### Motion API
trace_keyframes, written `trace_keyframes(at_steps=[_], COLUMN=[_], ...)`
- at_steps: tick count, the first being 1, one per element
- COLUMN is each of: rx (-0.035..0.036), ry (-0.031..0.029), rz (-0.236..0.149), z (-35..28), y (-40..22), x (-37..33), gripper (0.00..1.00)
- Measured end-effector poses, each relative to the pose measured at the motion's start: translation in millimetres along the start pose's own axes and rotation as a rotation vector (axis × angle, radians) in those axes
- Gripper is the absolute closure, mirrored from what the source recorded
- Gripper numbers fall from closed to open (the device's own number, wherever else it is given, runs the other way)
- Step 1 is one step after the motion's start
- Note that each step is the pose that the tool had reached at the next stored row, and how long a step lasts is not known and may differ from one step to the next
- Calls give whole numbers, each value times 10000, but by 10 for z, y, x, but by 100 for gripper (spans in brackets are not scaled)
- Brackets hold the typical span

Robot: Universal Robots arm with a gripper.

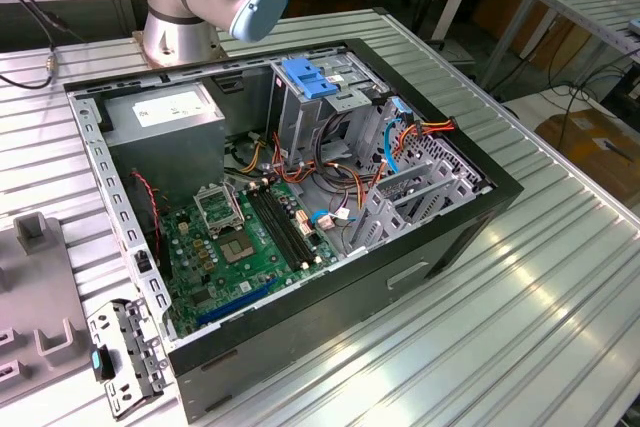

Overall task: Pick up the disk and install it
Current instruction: 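Pick up the disk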

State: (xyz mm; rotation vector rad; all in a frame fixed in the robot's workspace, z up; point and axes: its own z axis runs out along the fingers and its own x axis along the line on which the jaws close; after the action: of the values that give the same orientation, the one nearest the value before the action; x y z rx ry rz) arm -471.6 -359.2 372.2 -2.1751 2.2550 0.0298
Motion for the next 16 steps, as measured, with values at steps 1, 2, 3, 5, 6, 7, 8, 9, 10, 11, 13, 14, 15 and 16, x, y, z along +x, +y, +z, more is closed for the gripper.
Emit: trace_keyframes(at_steps=[1,2,3,5,6,7,8,9,10,11,13,14,15,16], rx=[1,0,-1,1,0,0,0,0,0,1,0,0,0,0], ry=[0,0,0,0,-1,0,0,0,0,0,0,0,0,0], rz=[0,0,0,0,0,0,0,0,0,0,0,0,0,0], z=[-5,-9,-16,-28,-32,-38,-43,-49,-54,-61,-72,-80,-85,-90], y=[0,0,0,0,0,0,0,0,0,0,0,0,1,1], x=[0,0,0,-1,-1,-1,-1,-1,-1,-1,-1,-1,-2,-2], gripper=[63,63,63,63,63,63,63,63,63,63,63,63,63,63])
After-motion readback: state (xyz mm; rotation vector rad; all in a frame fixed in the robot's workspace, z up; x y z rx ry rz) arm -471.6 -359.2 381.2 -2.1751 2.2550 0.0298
